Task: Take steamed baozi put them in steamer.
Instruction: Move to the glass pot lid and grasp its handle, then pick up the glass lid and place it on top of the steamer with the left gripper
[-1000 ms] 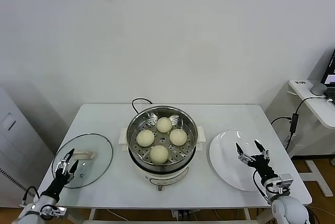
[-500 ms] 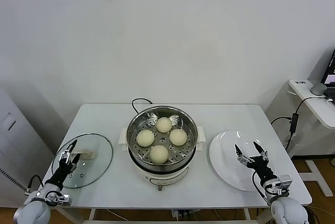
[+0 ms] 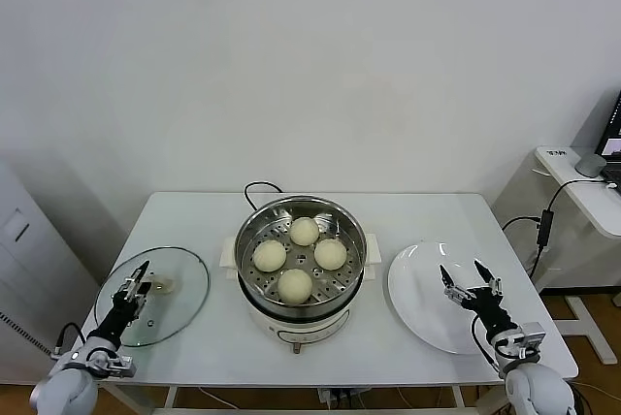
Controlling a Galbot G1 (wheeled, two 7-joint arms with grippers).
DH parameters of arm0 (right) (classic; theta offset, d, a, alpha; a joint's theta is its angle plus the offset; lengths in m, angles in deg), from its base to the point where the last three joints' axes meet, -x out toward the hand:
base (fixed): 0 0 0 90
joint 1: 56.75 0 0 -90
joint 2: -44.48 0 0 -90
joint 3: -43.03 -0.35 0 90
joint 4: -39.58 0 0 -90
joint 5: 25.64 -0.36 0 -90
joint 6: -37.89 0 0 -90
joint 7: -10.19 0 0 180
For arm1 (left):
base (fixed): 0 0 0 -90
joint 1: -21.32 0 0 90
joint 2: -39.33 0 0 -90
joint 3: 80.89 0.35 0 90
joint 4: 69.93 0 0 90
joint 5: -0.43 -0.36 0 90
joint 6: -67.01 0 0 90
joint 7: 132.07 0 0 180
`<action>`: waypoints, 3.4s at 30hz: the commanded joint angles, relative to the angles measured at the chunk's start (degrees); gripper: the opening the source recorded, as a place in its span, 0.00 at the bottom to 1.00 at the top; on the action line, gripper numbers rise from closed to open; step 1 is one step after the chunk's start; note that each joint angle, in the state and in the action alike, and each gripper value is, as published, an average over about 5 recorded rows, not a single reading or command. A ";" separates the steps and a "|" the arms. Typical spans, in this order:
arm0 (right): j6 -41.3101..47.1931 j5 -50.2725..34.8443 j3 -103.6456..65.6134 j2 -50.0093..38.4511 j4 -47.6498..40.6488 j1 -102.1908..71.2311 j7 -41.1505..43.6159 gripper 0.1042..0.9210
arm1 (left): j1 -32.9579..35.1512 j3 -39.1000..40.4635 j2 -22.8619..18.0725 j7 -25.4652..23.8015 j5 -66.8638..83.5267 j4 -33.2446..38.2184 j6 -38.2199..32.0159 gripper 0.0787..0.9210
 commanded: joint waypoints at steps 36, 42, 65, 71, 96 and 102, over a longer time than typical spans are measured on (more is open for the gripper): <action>0.37 -0.69 -0.21 -1.22 0.38 1.27 0.11 0.88 | 4.15 7.75 11.35 -24.61 15.84 44.83 35.50 0.03; 0.42 -0.70 -0.09 -1.20 0.08 1.78 0.12 0.88 | 0.43 18.30 11.84 -27.33 10.28 48.81 45.94 0.03; 0.56 -0.55 0.30 -1.76 -0.81 2.04 -0.04 0.88 | -13.98 41.25 -2.63 -31.35 -4.01 43.06 55.74 0.03; 0.52 -0.32 0.60 -1.42 -1.30 2.25 -0.02 0.88 | -14.55 42.57 -4.22 -31.63 -5.26 42.01 55.89 0.03; 0.31 -0.32 0.52 -1.22 -2.54 2.75 0.30 0.88 | -15.53 48.16 -8.42 -30.82 -8.48 36.84 54.24 0.03; 0.23 -0.39 0.32 -1.30 -2.61 2.61 0.39 0.88 | -15.77 48.18 -8.82 -30.02 -8.49 35.08 53.34 0.03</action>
